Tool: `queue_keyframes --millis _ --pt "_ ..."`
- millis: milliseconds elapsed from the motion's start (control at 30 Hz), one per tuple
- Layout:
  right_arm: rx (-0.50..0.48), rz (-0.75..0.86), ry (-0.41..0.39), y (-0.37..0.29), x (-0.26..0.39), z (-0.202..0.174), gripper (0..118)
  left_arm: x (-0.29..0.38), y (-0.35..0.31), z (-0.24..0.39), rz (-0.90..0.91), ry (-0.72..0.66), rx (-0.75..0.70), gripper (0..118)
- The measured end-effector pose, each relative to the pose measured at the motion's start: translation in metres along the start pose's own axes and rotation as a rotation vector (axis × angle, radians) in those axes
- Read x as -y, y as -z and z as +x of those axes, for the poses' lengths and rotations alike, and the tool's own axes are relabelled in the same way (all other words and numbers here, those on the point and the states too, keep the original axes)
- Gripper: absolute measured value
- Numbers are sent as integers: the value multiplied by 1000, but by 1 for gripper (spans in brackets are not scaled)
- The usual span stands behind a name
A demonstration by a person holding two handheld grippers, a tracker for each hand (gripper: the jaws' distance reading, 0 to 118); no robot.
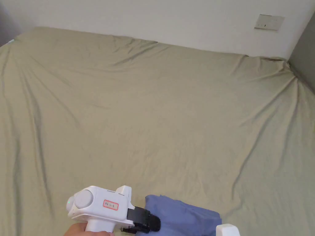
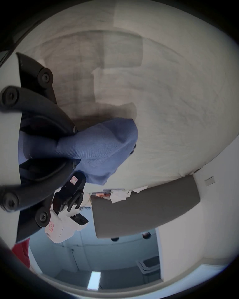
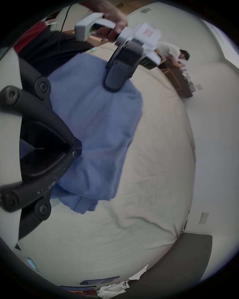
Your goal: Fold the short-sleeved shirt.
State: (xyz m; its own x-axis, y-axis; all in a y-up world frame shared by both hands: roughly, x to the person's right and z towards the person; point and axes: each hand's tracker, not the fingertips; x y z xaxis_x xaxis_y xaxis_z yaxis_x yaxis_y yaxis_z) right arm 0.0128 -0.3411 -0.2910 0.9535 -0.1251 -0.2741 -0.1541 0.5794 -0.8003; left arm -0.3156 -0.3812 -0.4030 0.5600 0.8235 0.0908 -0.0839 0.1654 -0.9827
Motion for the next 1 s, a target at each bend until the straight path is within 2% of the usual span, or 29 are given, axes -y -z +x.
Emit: queue_keyframes --millis 100,200,300,367,467,600,667,833,867,933,967,1000 --pt "-58 80 40 -27 -14 -11 0 -6 -33 -10 7 -2 21 17" --pt "-71 98 32 -46 -25 -27 0 -21 -95 -32 16 19 -15 17" --pt "-73 91 -20 -55 -29 -49 0 -41 -189 -64 36 43 -126 17" --pt "-89 73 -11 -53 -30 -61 0 -53 -250 -87 44 62 -248 17" --pt "-122 43 9 -46 -33 -80 0 -68 -342 -133 81 -45 -358 17" --pt "-136 8 -45 -34 -44 -108 0 -77 -431 -191 58 -127 -529 17" --pt "-150 -6 -69 -29 -51 -119 0 -79 -460 -209 74 -158 -610 17" --pt "-168 -13 -107 -20 -68 -131 0 -84 -493 -240 82 -233 -676 20" --pt "-172 -15 -103 -20 -71 -132 0 -84 -494 -243 77 -228 -668 29" --pt "-180 -8 -99 -20 -75 -133 0 -84 -488 -244 64 -215 -700 82" --pt "-179 -6 -104 -21 -76 -134 0 -87 -485 -244 49 -195 -765 102" --pt "-180 -4 -110 -23 -78 -133 0 -88 -483 -241 37 -163 -884 114"
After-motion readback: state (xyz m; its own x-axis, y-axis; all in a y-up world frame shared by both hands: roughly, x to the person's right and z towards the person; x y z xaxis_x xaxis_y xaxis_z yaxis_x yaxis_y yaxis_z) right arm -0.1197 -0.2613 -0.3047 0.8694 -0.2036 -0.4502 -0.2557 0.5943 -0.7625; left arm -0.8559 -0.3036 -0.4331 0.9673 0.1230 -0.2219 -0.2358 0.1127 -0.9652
